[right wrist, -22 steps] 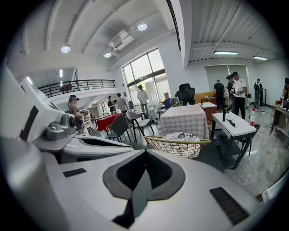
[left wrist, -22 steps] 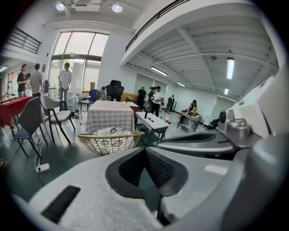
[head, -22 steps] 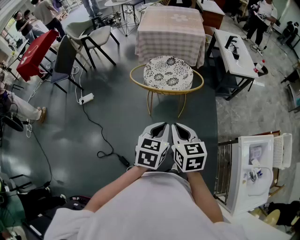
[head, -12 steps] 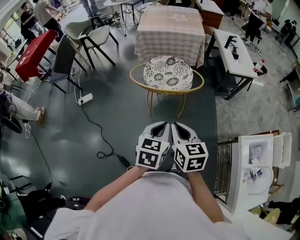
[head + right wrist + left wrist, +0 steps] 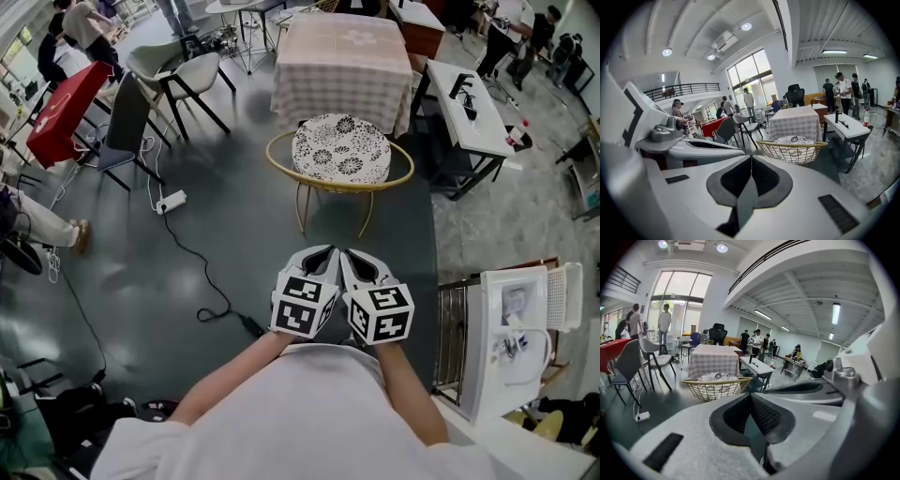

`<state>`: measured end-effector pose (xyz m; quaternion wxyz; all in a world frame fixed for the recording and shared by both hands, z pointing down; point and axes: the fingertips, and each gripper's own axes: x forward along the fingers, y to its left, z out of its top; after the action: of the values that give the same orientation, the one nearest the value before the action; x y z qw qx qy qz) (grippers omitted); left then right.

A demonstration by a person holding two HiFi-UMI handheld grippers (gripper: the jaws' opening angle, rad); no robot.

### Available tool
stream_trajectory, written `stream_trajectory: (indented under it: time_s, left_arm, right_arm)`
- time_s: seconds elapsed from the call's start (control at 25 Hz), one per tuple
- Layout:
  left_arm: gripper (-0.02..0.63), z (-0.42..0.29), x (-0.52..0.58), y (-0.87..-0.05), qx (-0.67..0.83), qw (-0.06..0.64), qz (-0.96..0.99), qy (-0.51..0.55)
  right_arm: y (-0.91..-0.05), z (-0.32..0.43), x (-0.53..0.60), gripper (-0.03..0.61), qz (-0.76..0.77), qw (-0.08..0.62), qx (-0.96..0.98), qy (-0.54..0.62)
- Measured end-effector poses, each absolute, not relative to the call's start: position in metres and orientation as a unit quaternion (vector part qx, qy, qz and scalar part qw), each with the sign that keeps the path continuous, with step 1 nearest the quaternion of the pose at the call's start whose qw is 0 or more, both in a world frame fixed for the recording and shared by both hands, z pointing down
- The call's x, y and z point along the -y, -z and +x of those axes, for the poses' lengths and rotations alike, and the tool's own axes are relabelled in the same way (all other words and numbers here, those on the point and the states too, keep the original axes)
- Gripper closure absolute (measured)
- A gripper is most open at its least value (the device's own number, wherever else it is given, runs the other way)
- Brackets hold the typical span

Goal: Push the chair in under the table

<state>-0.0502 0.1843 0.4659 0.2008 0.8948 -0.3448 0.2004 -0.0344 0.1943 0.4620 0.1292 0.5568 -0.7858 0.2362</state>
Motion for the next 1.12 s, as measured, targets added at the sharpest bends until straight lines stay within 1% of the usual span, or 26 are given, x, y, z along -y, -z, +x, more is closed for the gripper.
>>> stream_trajectory:
  time_s: [0.36,0.52,0.64,1.12]
  left_arm:
    - [0.609,-0.087,-0.171,-0.465,0.329,0.207,0.901,-0.195]
    - [0.609,-0.096,-0.169,-0.468,0.319,0.205,0.905,-0.192]
    - [0.609,-0.095,-0.17,-0.47,0.31,0.206,0.908,-0.192]
    - [0.609,-0.071,-0.138,-0.485,0.312,0.204,0.903,-0.212]
  right_arm:
    - [-0.461,-0.068,-0.182,0.575,0.569,0.143,0.777,-0.228]
    - [-0.462,-0.07,-0.182,0.575,0.584,0.133,0.769,-0.224]
    - [-0.464,-0.067,-0.184,0.575,0.592,0.135,0.763,-0.223]
    - [-0.481,-0.034,-0.155,0.575,0.571,0.181,0.774,-0.206]
